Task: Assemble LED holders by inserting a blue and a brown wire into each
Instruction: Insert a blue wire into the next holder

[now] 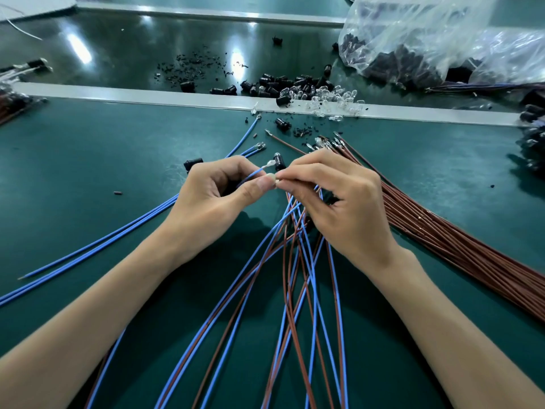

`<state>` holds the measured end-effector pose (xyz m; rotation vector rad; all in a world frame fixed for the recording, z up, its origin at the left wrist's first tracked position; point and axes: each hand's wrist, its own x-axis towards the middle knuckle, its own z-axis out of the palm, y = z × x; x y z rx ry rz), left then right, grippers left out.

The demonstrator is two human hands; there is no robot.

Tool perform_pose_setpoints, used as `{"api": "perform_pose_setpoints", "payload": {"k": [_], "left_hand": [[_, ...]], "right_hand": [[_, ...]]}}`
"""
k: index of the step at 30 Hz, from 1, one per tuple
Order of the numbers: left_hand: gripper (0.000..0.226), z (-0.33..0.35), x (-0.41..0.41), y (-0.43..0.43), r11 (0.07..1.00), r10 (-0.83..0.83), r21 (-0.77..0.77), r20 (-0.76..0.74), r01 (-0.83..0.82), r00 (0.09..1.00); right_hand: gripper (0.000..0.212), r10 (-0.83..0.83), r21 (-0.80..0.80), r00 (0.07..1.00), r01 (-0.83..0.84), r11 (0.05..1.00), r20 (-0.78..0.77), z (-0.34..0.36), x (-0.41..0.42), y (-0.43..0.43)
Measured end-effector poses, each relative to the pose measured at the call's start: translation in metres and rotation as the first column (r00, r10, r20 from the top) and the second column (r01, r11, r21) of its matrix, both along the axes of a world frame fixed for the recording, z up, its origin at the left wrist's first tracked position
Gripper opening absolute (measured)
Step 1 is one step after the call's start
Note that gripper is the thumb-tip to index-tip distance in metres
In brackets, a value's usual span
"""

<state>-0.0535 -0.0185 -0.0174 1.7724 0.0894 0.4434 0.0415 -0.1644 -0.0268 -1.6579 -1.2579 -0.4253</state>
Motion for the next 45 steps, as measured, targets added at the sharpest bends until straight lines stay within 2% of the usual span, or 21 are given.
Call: {"api": "perform_pose_setpoints", "payload": {"k": [4, 8, 18, 27, 35, 40, 45], "left_hand": [[0.012, 0.001, -0.001, 0.0, 1.0, 0.008, 0.002, 0.003, -0.008, 1.0], [0.013, 0.001, -0.001, 0.001, 1.0, -0.009, 0.004, -0.008, 0.009, 1.0], [0.016, 0.001, -0.001, 0.001, 1.0, -0.03, 0.007, -0.012, 0.03, 0.999], [0.012, 0.0, -0.001, -0.001, 1.0, 0.002, 0.03, 0.024, -0.002, 1.0], [0.015, -0.003, -0.001, -0.007, 0.985, 0.06, 0.153, 0.158, -0.084, 0.986], [0.017, -0.007, 0.001, -0.006, 0.961, 0.058, 0.251, 0.242, -0.12, 0.969], [0.018, -0.007, 0.001, -0.005, 0.975, 0.066, 0.196, 0.205, -0.108, 0.976]], "right_hand": [[0.02, 0.034, 0.093, 0.972, -0.012, 0.996, -0.234, 0.0, -0.004, 0.002], [0.025, 0.09, 0.117, 0.931, -0.051, 0.992, -0.354, 0.001, -0.006, 0.002], [0.02, 0.07, 0.048, 0.963, -0.059, 0.997, -0.261, 0.003, -0.005, 0.001], [0.015, 0.104, 0.054, 0.952, -0.092, 0.994, -0.286, 0.005, -0.005, 0.001], [0.024, 0.173, 0.15, 0.781, -0.102, 0.983, -0.6, 0.006, -0.011, 0.003], [0.024, 0.214, 0.185, 0.69, -0.116, 0.976, -0.692, 0.007, -0.012, 0.006], [0.022, 0.255, 0.236, 0.656, -0.119, 0.965, -0.711, 0.006, -0.013, 0.007]]}}
